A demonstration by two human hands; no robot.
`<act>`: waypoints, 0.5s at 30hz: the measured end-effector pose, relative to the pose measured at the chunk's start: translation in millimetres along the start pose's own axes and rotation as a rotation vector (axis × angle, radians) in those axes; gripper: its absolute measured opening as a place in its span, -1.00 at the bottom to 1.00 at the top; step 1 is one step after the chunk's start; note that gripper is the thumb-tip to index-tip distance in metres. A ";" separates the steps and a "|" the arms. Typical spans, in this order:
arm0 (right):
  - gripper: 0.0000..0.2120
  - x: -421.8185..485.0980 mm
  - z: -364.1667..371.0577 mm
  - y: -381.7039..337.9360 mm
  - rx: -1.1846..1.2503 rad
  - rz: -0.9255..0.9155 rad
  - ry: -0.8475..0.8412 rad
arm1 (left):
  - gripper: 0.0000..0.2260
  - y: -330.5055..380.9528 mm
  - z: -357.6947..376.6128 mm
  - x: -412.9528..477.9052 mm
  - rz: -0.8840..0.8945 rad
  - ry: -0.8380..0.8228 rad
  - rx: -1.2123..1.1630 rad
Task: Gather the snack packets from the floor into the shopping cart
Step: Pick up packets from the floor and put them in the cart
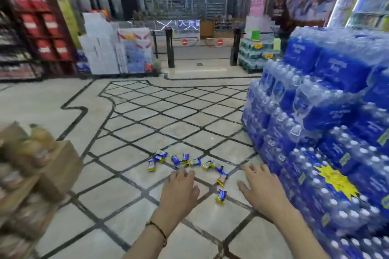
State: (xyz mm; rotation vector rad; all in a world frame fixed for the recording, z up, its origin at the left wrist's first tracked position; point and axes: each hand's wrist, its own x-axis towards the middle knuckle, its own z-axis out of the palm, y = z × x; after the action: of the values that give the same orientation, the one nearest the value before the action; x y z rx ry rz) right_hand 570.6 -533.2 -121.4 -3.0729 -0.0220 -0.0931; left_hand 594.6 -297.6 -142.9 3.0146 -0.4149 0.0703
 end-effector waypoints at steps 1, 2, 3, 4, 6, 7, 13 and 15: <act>-0.55 15.4 2.9 -17.1 0.008 -0.022 -0.004 | -0.65 -21.2 -1.7 6.7 -0.029 0.002 -0.001; -0.54 35.3 7.7 -37.3 0.010 -0.050 -0.008 | -0.66 -47.2 -1.9 15.0 -0.063 0.000 -0.010; -0.54 48.0 9.6 -50.6 0.013 -0.069 -0.018 | -0.67 -63.6 -2.4 20.9 -0.086 0.002 -0.015; -0.53 54.8 9.7 -58.7 0.013 -0.084 -0.026 | -0.67 -73.1 -2.4 25.3 -0.102 0.001 -0.011; -0.52 82.0 16.7 -79.1 0.003 -0.115 -0.037 | -0.68 -100.9 2.8 41.6 -0.137 -0.003 -0.022; -0.53 96.3 20.4 -86.2 -0.005 -0.121 -0.036 | -0.68 -112.4 7.0 52.0 -0.148 -0.004 -0.025; -0.59 192.9 56.0 -102.3 0.001 -0.136 -0.080 | -0.71 -161.7 37.4 130.4 -0.227 -0.039 -0.081; -0.60 235.7 72.4 -106.8 -0.016 -0.147 -0.087 | -0.72 -178.2 47.5 163.0 -0.249 -0.057 -0.089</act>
State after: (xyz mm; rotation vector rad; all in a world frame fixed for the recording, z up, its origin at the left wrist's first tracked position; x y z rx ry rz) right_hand 808.4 -418.9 -172.0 -3.0848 -0.2524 0.0340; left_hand 801.3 -175.3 -196.7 2.9581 -0.0437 -0.0520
